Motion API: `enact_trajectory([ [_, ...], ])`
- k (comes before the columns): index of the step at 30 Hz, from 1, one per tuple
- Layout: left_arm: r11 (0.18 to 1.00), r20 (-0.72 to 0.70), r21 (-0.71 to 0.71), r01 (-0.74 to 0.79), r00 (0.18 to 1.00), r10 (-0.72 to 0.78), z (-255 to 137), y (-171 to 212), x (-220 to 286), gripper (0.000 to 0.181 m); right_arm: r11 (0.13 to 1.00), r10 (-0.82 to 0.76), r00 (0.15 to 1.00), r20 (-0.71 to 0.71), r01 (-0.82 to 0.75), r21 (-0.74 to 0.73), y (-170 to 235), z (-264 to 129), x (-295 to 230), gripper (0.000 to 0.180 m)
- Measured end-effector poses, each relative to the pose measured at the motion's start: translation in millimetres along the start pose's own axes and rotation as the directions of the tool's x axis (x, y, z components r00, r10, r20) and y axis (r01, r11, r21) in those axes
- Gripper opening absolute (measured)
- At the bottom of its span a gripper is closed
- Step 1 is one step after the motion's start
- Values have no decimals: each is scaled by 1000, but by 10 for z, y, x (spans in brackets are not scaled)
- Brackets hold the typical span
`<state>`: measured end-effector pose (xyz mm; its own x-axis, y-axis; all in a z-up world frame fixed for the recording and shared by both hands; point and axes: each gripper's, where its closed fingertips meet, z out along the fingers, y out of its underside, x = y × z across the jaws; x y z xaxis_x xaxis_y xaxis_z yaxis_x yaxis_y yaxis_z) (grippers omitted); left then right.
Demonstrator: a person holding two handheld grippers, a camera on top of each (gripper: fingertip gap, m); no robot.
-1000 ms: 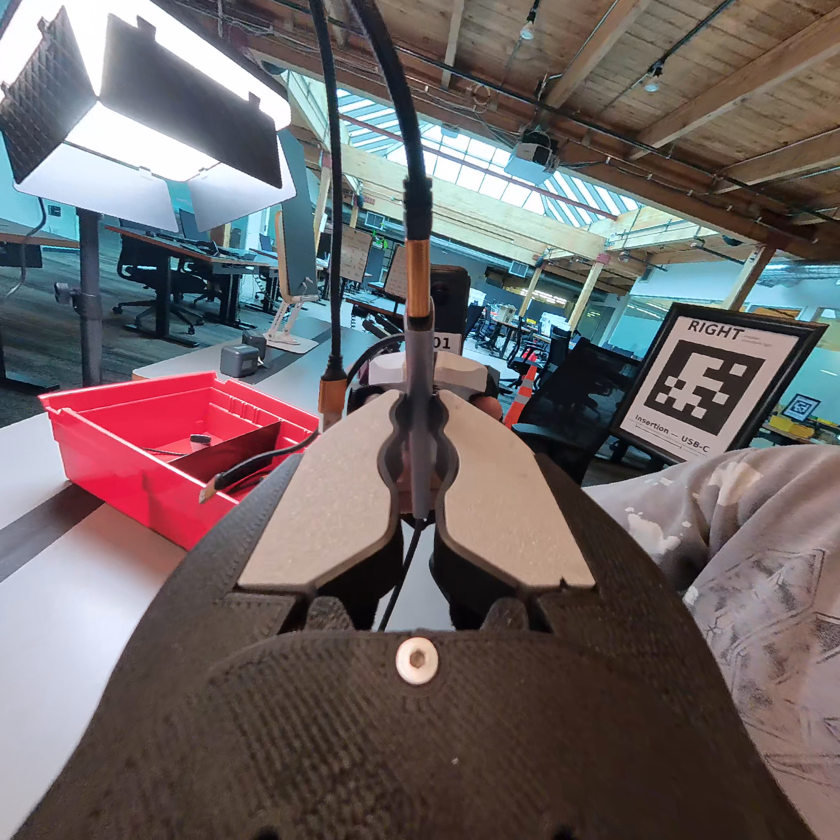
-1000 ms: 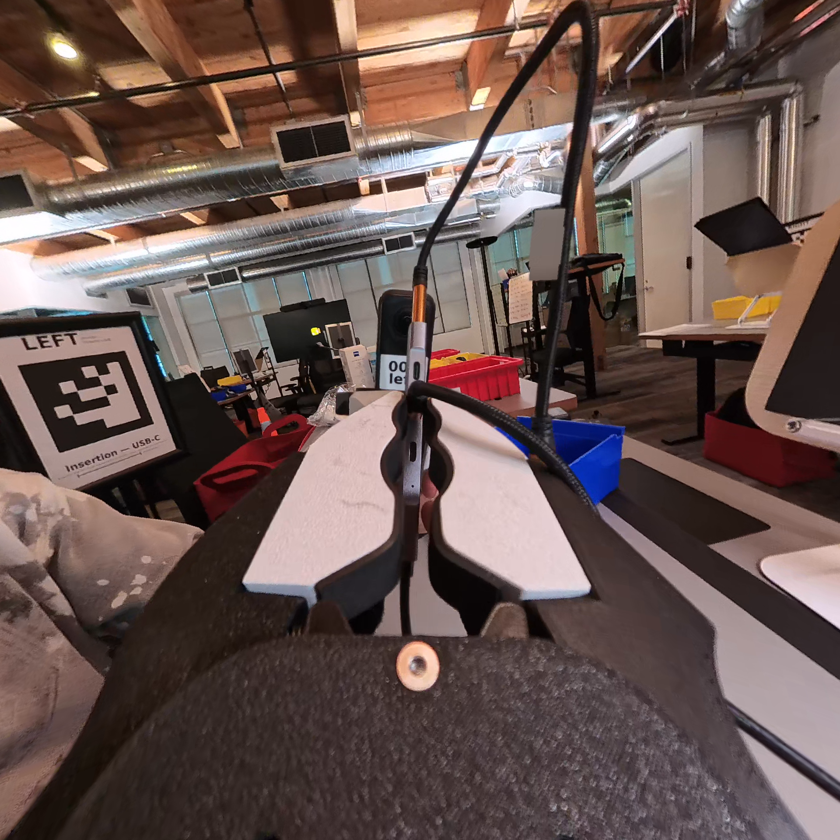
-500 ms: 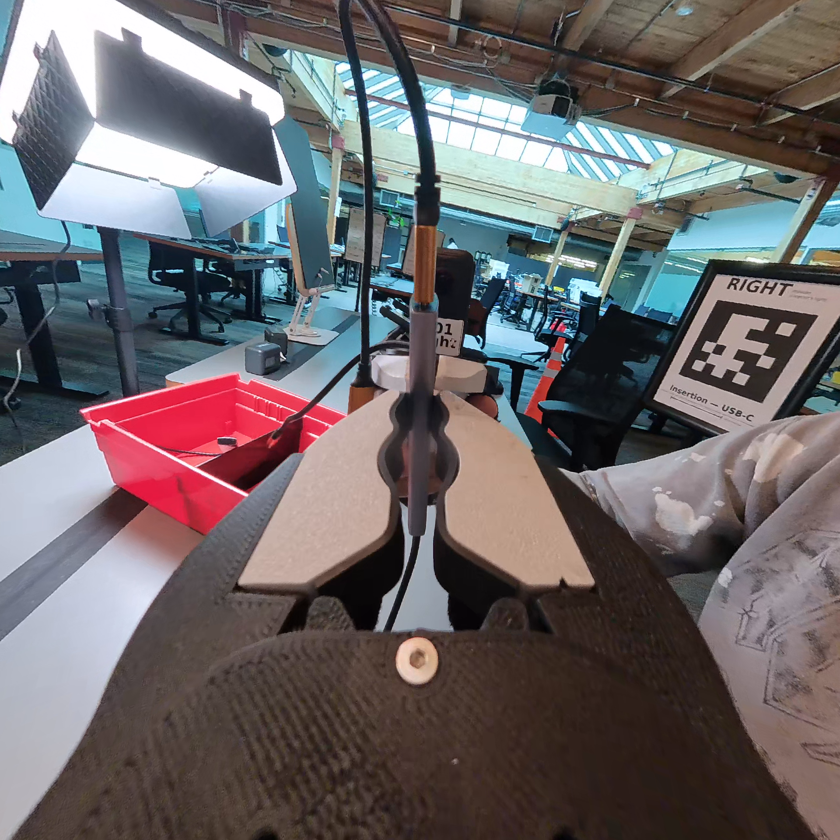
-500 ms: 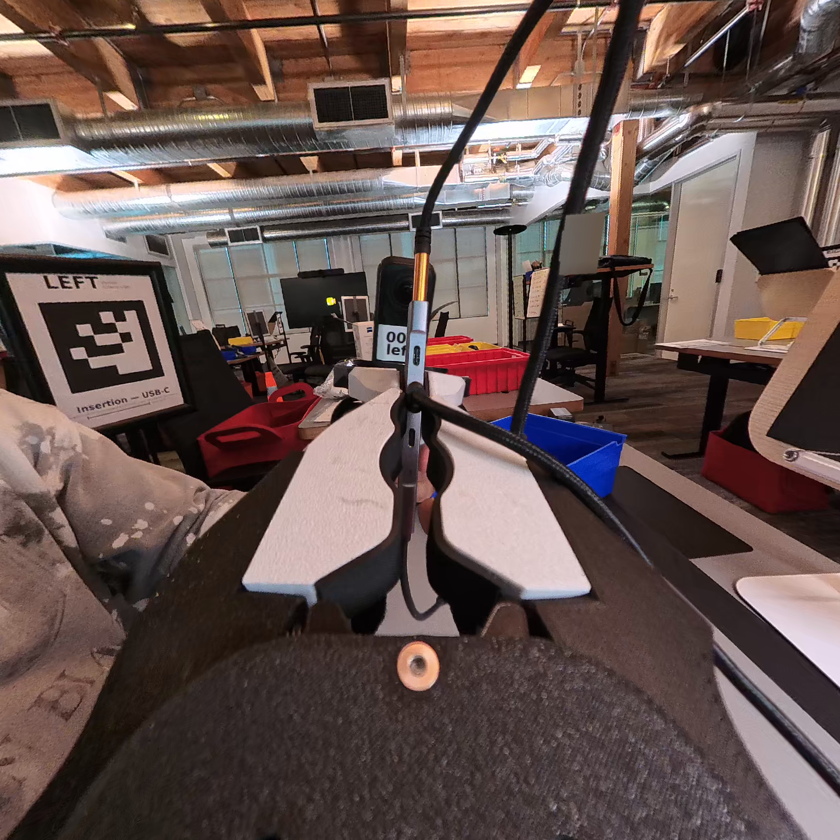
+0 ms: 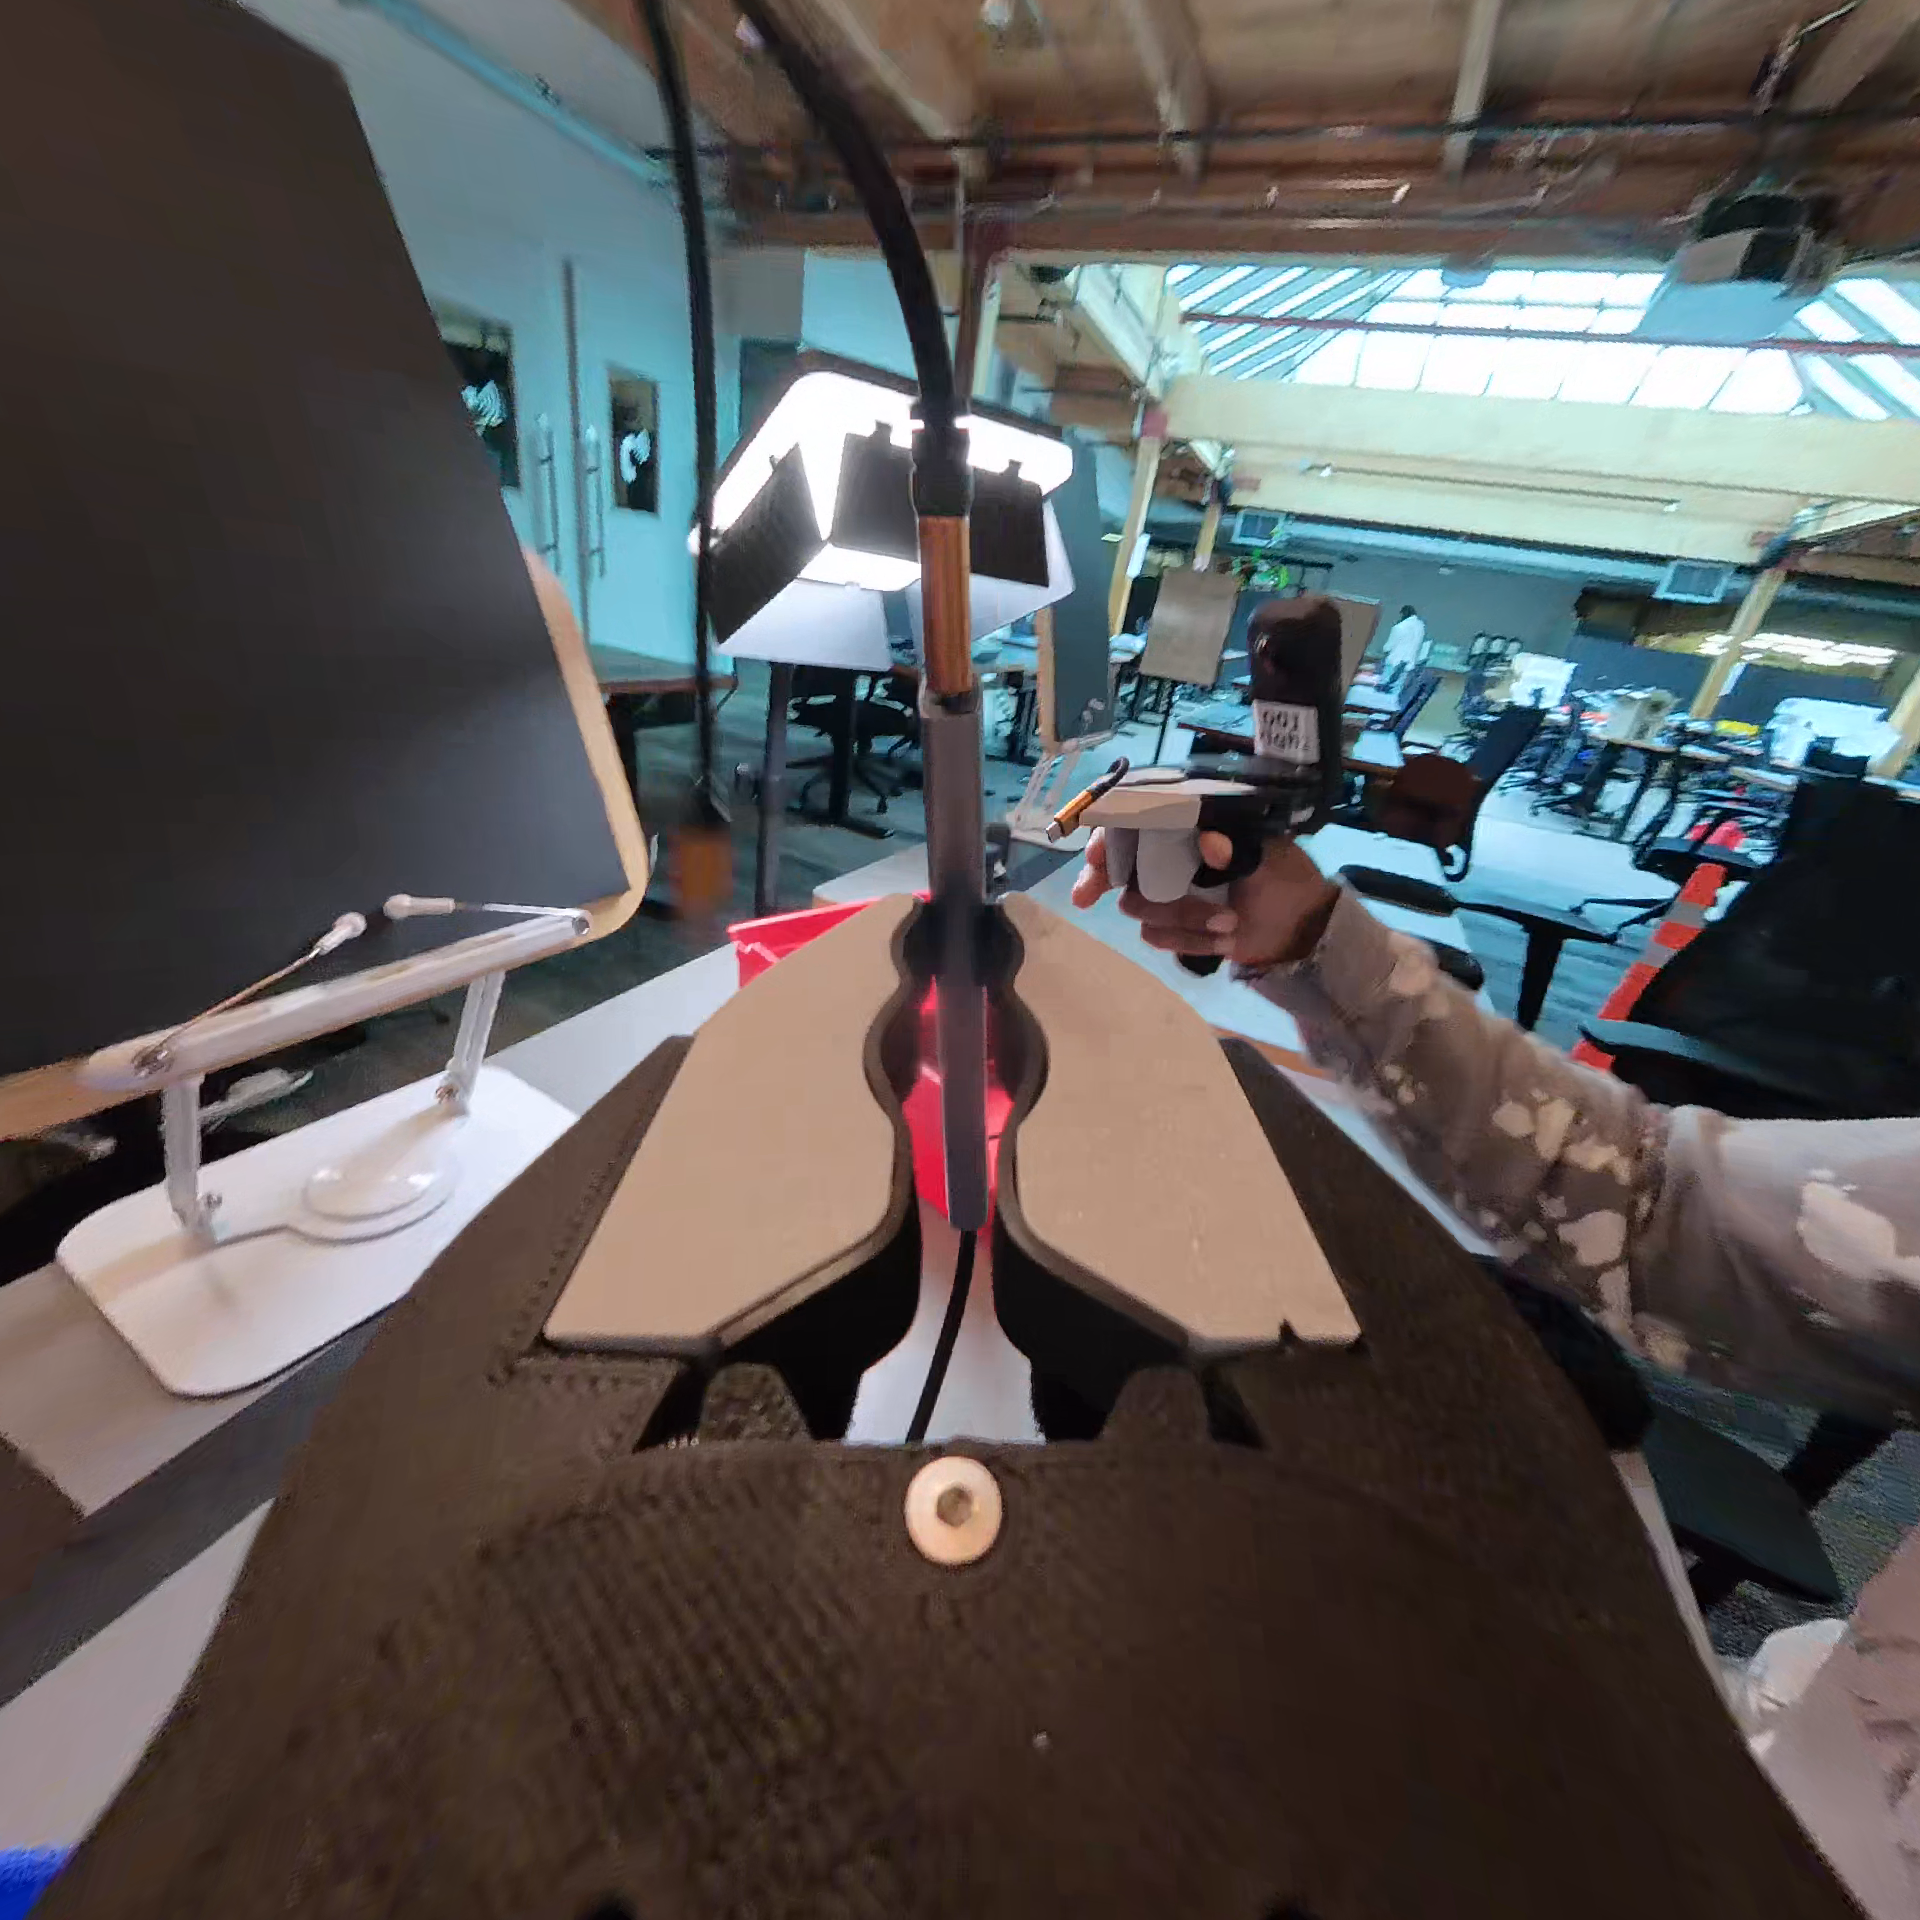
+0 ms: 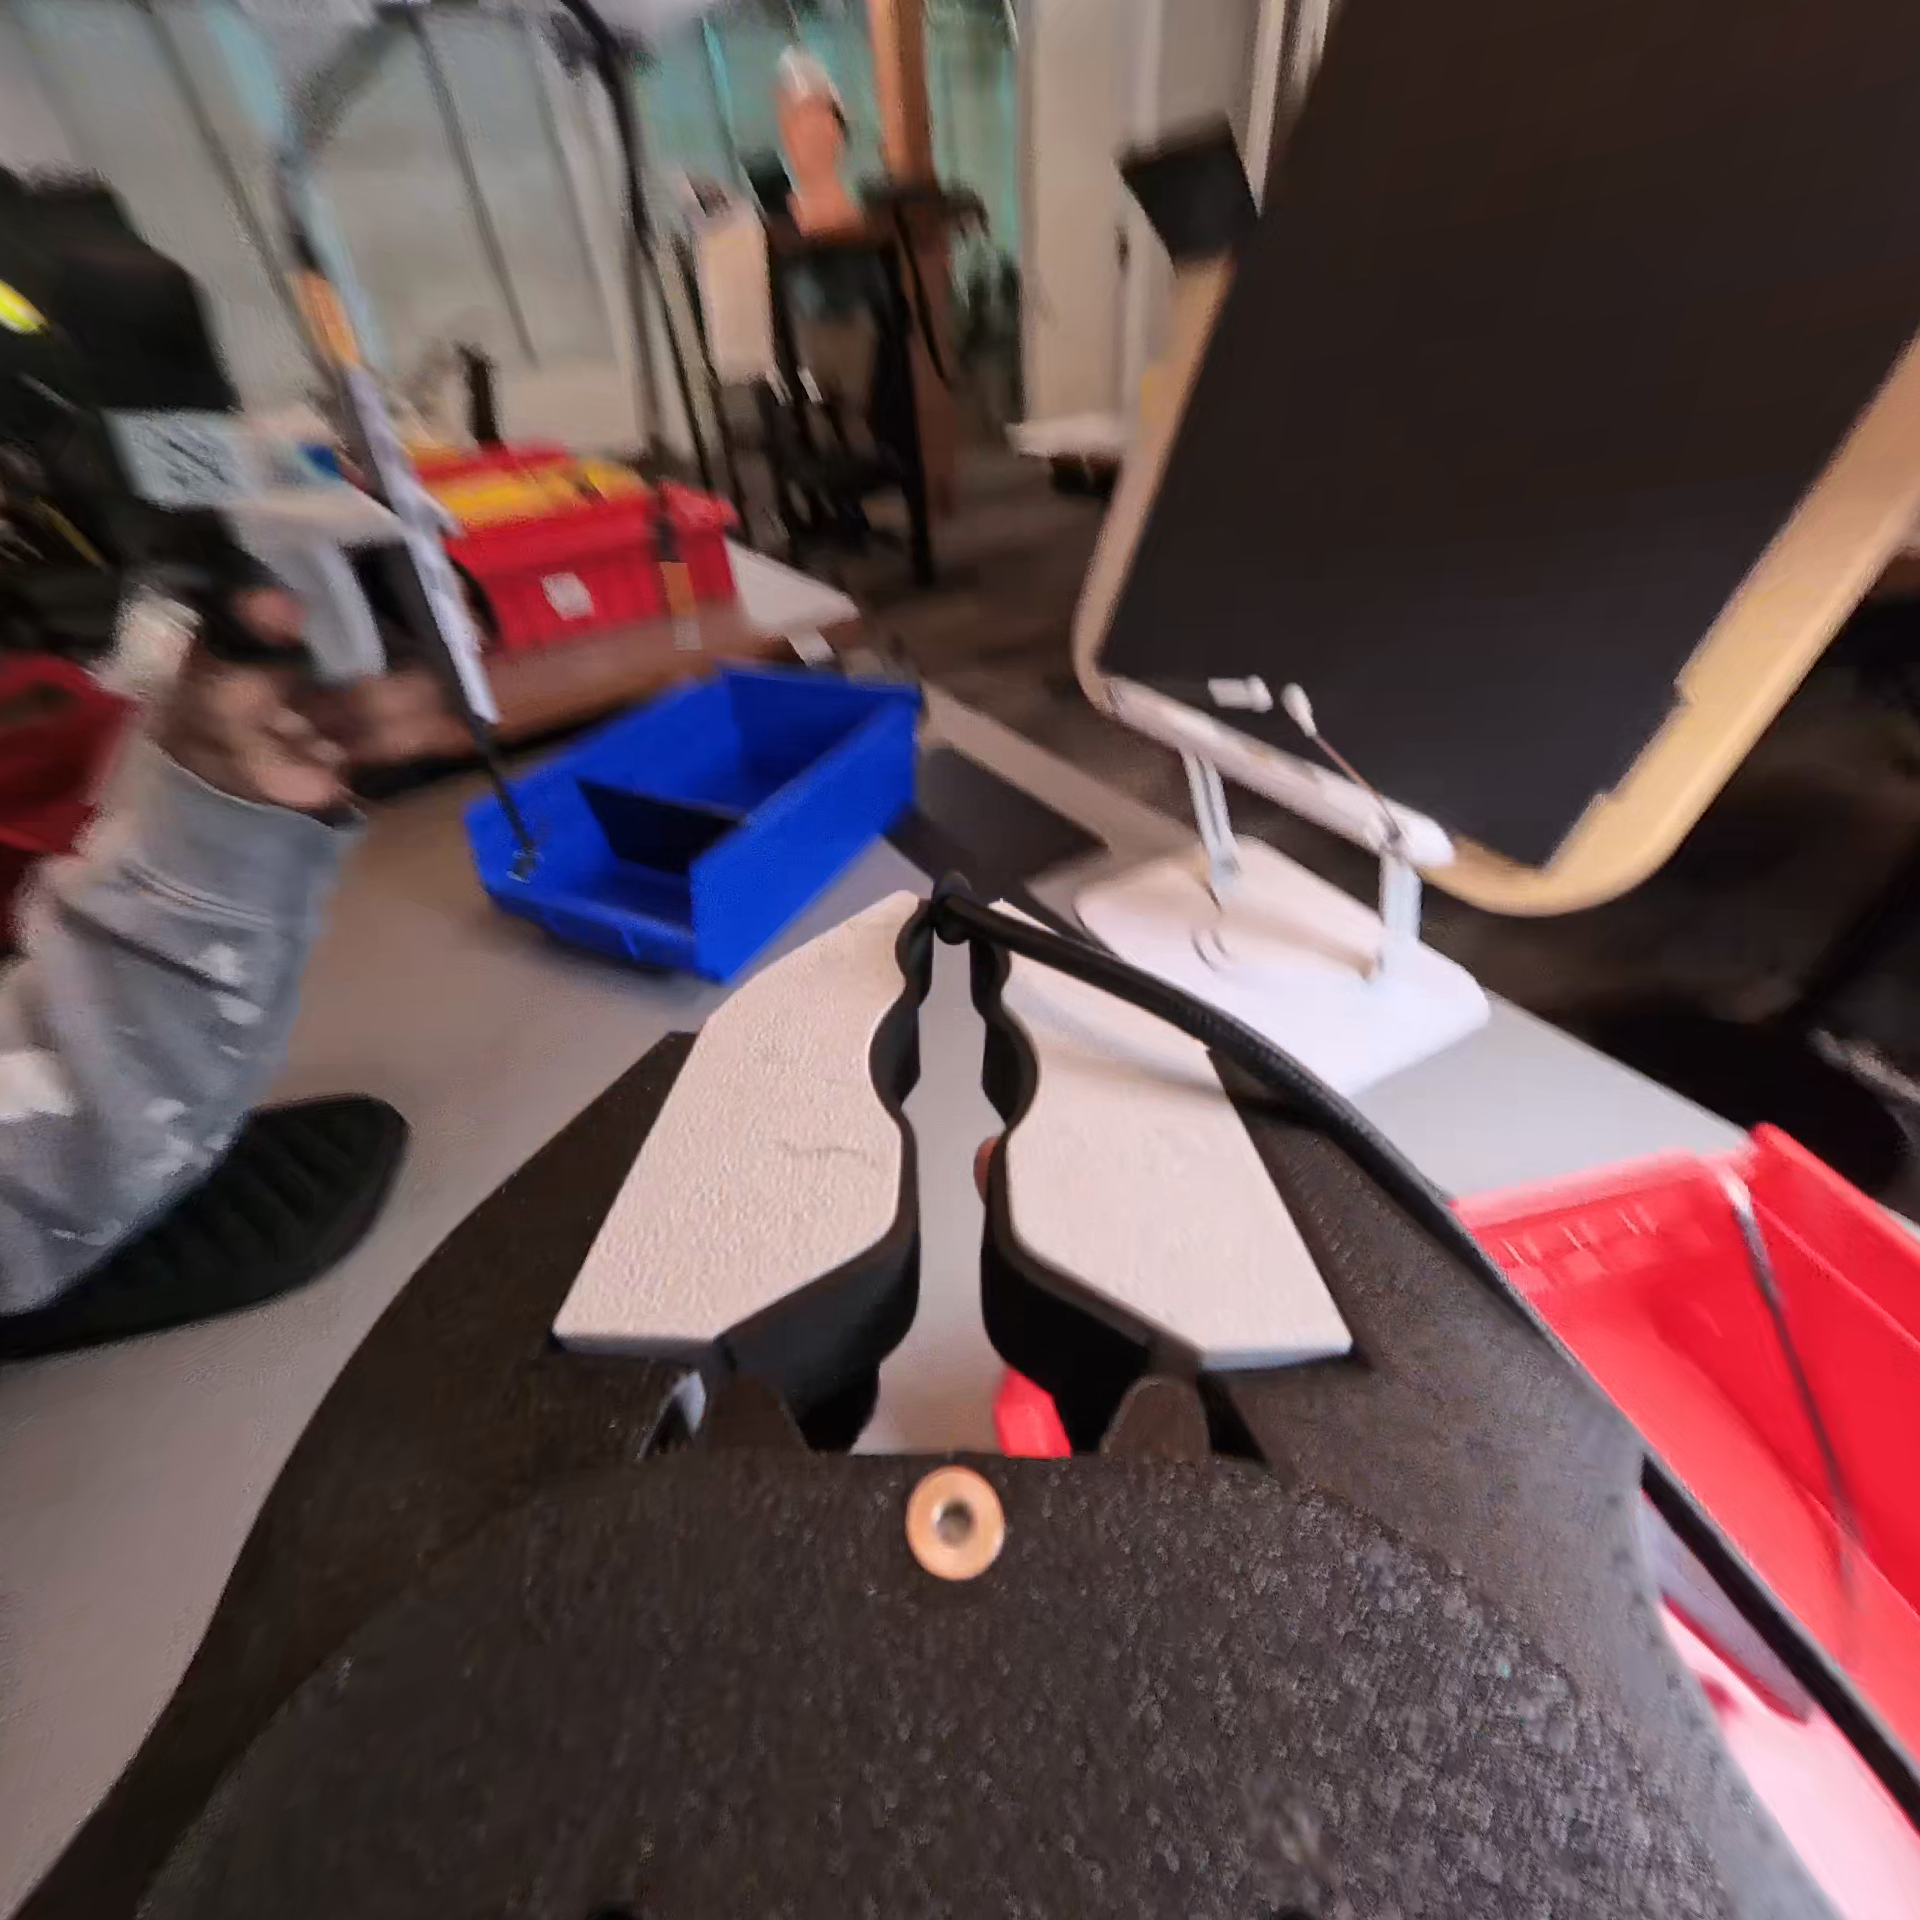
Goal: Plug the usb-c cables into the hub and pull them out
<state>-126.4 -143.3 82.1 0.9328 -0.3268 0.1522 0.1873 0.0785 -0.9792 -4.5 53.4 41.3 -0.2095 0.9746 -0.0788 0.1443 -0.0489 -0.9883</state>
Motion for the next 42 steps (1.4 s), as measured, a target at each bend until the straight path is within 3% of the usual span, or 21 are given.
enact_trajectory([
  [4,999,4,-36,31,1000,-31,44,86,-48,9,951,63,988,-141,-102,-291,468,-19,521,7],
  [7,999,-2,-33,27,1000,-27,56,80,-27,9,909,136,979,-149,-183,-375,798,7,598,7],
  [11,999,6,-50,11,1000,-11,96,118,-28,10,917,226,972,-68,-236,-321,850,191,378,7],
  [18,998,-5,-66,3,1000,-3,138,165,-8,10,872,489,837,247,-478,-108,333,314,-63,7],
  [27,998,-17,-63,-2,1000,1,110,143,13,10,715,698,698,160,-692,-99,709,-33,291,7],
  [34,997,-25,-72,-3,1000,1,120,163,24,10,760,646,733,210,-595,-260,959,-393,-329,6],
  [39,997,-33,-81,0,999,-3,152,192,36,10,808,555,802,220,-457,-373,842,-696,-708,7],
  [42,996,-39,-86,-4,999,0,174,204,58,10,794,561,803,198,-456,-402,771,-774,-702,6],
])
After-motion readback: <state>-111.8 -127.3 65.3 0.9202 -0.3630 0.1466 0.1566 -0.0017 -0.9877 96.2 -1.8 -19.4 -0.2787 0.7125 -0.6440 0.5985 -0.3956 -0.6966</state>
